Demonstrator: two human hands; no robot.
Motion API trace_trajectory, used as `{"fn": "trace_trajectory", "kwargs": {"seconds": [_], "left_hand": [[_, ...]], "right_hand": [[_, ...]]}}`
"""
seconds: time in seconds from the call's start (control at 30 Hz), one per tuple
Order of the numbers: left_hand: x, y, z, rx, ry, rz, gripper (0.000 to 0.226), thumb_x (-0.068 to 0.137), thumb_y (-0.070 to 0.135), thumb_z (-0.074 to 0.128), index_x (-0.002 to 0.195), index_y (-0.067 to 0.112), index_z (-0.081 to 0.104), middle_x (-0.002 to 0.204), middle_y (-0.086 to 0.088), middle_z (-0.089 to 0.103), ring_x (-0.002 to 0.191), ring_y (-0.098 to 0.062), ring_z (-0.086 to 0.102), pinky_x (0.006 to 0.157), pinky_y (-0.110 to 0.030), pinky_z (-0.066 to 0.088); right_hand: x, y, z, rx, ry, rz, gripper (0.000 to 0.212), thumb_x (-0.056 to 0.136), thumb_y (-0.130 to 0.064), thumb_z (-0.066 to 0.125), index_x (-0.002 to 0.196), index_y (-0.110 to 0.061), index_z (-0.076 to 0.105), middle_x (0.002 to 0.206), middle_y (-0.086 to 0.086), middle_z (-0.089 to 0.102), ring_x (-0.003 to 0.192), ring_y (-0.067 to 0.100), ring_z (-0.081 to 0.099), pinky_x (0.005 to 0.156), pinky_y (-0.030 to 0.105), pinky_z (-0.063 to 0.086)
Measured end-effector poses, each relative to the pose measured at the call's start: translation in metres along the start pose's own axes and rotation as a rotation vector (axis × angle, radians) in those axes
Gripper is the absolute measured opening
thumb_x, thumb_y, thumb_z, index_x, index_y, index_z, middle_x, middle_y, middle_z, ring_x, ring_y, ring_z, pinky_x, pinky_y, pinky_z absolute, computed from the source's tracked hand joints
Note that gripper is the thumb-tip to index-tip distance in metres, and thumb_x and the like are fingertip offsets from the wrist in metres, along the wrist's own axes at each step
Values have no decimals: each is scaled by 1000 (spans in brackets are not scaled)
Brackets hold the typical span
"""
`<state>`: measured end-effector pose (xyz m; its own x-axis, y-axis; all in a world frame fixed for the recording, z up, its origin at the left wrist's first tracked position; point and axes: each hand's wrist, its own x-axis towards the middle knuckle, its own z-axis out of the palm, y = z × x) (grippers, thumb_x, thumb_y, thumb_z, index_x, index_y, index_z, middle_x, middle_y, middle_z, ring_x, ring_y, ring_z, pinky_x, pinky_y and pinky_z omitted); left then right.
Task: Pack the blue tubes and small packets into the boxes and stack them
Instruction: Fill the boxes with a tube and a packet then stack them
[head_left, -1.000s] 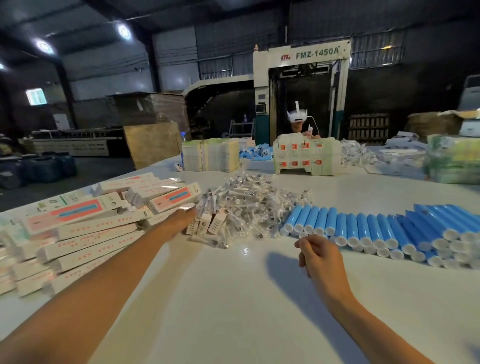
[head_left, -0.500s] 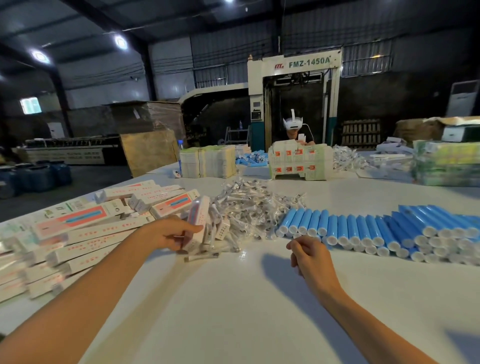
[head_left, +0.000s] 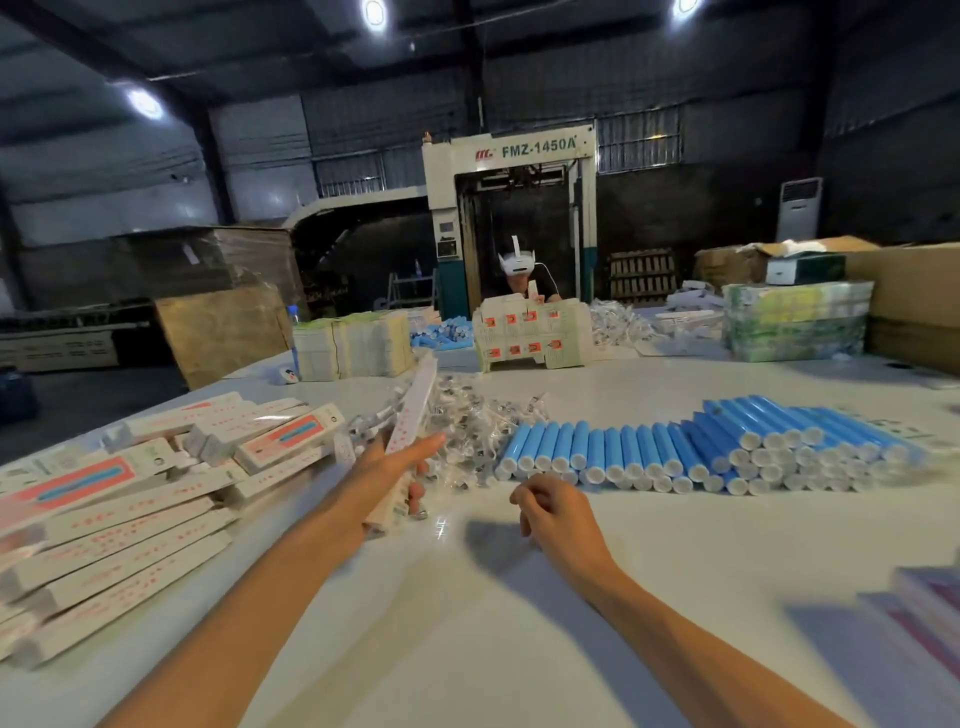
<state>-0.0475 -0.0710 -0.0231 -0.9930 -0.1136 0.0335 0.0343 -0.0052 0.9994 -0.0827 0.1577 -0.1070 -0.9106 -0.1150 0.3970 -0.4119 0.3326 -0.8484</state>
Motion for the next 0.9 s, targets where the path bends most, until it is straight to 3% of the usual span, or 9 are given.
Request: {"fn": "trace_trajectory", "kwargs": {"seconds": [0.17,0.3,0.4,0.5,0.63,0.73,0.8,0.9], "left_hand": [[-10,-26,76,-234,-119,-19,46,88,23,84,126,5,65,87,-9,70,65,-20,67,56,-31,58],[-21,-57,105,-155,-128,-36,32,94,30,79,122,17,73,99,-6,82,83,-22,79,68,-32,62],[-29,-72,109,-104,-241,-38,37,89,43,82,119,23,77,111,-7,81,100,-25,79,80,-36,62],[-34,-75,109,-199,-375,-2,39,87,38,82,121,21,79,125,-13,77,115,-33,74,93,-40,62],[-35,-72,109,-213,-453,38,45,83,47,88,122,28,78,134,-8,74,124,-31,71,95,-43,62],[-33,-73,109,-258,-460,38,44,89,39,85,129,24,73,134,-11,73,124,-34,71,96,-43,62],[-33,-75,109,-323,-459,42,50,95,25,80,140,17,60,133,-17,72,121,-39,71,94,-43,62],[-32,-73,109,-362,-436,36,56,92,21,75,144,17,53,133,-14,73,118,-37,73,90,-42,63]], "right_hand": [[16,-11,-23,-269,166,-7,19,101,-25,53,95,-15,69,86,2,72,81,24,67,76,45,56],[47,-12,-73,-562,335,12,15,98,-19,53,105,-12,65,102,7,69,93,29,62,74,41,53],[68,-1,-118,-914,385,31,19,94,-13,53,110,-4,59,113,15,60,105,34,52,80,43,45],[81,18,-158,-1224,381,116,22,93,-15,53,112,-5,59,120,15,54,112,33,48,92,44,41],[83,41,-181,-1502,232,177,31,100,-23,51,128,-15,62,129,9,56,121,28,50,99,37,42],[80,46,-182,-1566,188,194,32,100,-18,54,131,-15,60,127,9,57,120,27,52,98,34,45],[77,42,-182,-1562,203,233,35,97,-13,57,132,-9,58,127,12,57,120,28,53,98,33,47],[75,35,-179,-1525,194,284,36,96,-8,57,131,-1,53,127,17,58,119,30,56,98,33,49]]}}
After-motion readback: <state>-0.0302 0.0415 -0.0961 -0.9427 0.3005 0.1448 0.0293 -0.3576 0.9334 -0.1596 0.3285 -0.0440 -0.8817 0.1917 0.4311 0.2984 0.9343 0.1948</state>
